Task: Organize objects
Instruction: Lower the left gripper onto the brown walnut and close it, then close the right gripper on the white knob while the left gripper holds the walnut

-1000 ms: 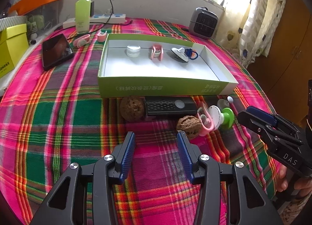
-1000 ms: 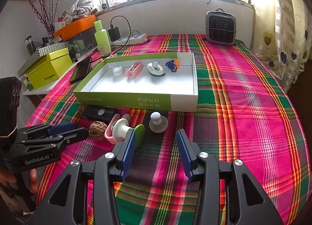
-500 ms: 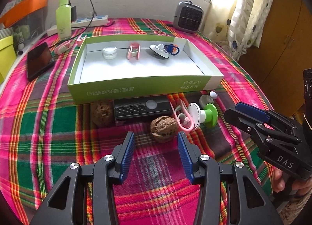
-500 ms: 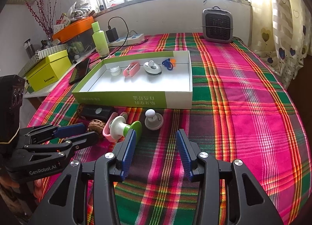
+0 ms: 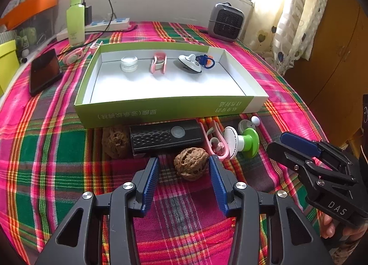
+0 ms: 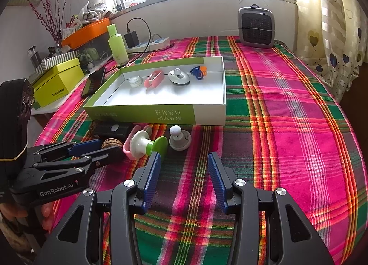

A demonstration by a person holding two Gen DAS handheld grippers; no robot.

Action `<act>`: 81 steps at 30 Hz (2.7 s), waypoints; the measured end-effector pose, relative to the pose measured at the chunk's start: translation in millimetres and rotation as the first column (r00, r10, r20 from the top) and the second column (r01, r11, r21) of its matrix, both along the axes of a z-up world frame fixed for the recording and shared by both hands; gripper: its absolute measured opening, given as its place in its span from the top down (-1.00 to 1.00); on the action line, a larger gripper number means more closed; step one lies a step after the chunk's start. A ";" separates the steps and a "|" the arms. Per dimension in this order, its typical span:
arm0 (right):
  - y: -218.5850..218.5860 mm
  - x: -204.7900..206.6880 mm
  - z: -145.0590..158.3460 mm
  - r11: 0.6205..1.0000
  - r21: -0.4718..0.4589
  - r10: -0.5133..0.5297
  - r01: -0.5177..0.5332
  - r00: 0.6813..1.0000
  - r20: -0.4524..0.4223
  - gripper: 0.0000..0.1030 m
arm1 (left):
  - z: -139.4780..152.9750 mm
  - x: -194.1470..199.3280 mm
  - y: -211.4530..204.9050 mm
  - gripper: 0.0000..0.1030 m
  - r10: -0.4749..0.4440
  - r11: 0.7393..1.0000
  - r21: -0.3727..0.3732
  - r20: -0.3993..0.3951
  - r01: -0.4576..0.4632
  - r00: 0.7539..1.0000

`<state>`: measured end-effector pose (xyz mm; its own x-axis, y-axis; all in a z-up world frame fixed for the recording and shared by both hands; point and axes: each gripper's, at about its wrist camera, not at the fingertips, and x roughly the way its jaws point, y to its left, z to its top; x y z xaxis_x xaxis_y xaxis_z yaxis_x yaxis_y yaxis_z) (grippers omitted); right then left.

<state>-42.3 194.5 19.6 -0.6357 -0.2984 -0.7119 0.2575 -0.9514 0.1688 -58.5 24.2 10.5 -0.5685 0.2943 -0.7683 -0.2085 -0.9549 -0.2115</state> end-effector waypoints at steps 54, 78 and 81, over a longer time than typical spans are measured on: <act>-22.2 -43.1 -12.2 0.991 0.131 0.036 -0.040 0.999 0.036 0.14 | -1.1 -2.5 -32.7 0.45 0.070 0.998 0.005 -0.013 -0.070 0.997; -24.4 -43.4 -15.2 0.991 0.115 0.062 -0.068 0.997 0.053 0.49 | -1.3 -2.0 -31.8 0.44 0.070 0.998 0.003 -0.014 -0.070 0.997; -23.2 -41.8 -14.0 0.992 0.112 0.054 -0.058 0.998 0.045 0.49 | -1.0 -3.3 -32.4 0.45 0.070 0.998 0.001 -0.013 -0.070 0.997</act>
<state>-84.1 171.4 5.6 -0.5894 -0.2484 -0.7687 0.3058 -0.9493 0.0722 -61.8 -8.3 9.6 -0.5980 0.2541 -0.7601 -0.1439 -0.9670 -0.2101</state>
